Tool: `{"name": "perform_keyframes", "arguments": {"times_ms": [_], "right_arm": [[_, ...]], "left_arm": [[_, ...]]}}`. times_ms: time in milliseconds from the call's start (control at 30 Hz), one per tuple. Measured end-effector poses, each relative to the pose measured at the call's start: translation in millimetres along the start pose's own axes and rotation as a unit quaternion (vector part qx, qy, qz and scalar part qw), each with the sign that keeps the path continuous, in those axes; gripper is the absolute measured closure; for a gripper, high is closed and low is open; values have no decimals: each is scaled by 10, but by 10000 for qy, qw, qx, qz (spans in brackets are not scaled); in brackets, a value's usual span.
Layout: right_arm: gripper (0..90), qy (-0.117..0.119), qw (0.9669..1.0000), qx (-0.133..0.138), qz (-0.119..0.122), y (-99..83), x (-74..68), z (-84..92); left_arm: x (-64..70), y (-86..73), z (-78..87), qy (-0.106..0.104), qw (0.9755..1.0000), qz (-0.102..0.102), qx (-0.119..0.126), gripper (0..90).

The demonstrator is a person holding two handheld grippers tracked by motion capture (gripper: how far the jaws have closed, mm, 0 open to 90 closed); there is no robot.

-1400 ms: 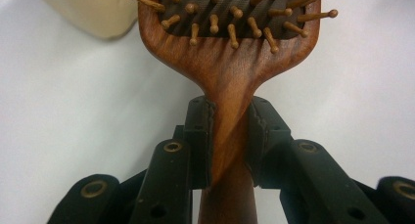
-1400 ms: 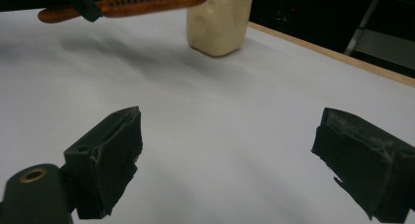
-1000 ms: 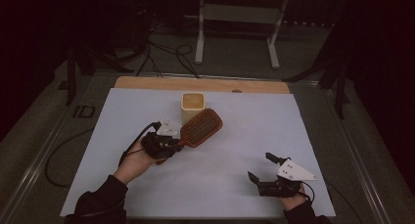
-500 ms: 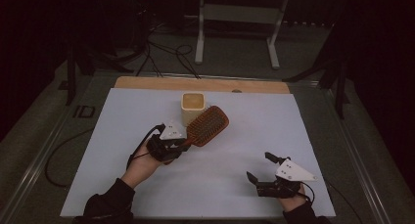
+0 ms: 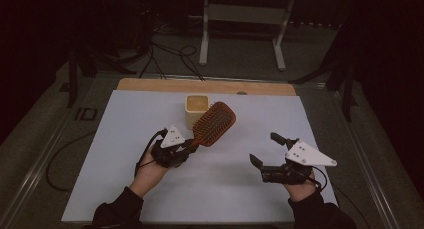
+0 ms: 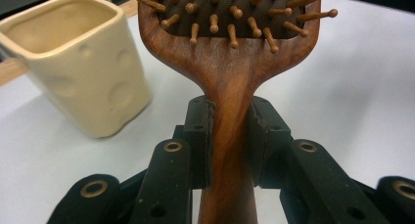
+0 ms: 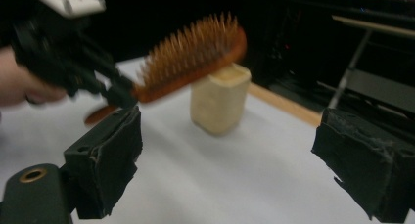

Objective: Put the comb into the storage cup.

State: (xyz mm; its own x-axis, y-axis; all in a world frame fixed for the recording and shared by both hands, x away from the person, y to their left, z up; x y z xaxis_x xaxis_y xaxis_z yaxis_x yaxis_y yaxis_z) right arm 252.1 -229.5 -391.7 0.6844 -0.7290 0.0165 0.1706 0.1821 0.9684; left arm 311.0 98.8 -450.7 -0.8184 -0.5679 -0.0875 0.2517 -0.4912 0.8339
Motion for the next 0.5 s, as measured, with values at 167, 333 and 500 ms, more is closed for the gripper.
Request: {"name": "perform_keyframes", "arguments": {"times_ms": [167, 333, 500], "right_arm": [[99, 261, 9995, 154, -78, 243, -2, -128], [94, 436, 9984, 240, -275, 402, 28, -258], [94, 355, 9966, 363, -647, 576, 87, -460]], "left_arm": [[4, -32, 3, 2, 9998, 109, 140, 734], [-25, -79, 29, -25, 9989, 302, 363, 734], [-4, -114, 30, 49, 9985, 257, 479, 734]]}}
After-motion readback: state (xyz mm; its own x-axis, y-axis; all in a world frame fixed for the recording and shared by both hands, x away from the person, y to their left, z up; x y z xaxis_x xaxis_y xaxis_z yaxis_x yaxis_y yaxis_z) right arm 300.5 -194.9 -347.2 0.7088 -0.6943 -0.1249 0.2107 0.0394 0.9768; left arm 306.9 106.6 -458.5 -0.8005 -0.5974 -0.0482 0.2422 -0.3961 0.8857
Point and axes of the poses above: each handheld gripper's, and its own axes: z roughly backward along the jaws, y roughly out of its top, x roughly to its right, the point moved 1 cm from there along -z, roughly forward along the jaws, and after that the axes turned 4 degrees about -z, right-handed, at the moved point
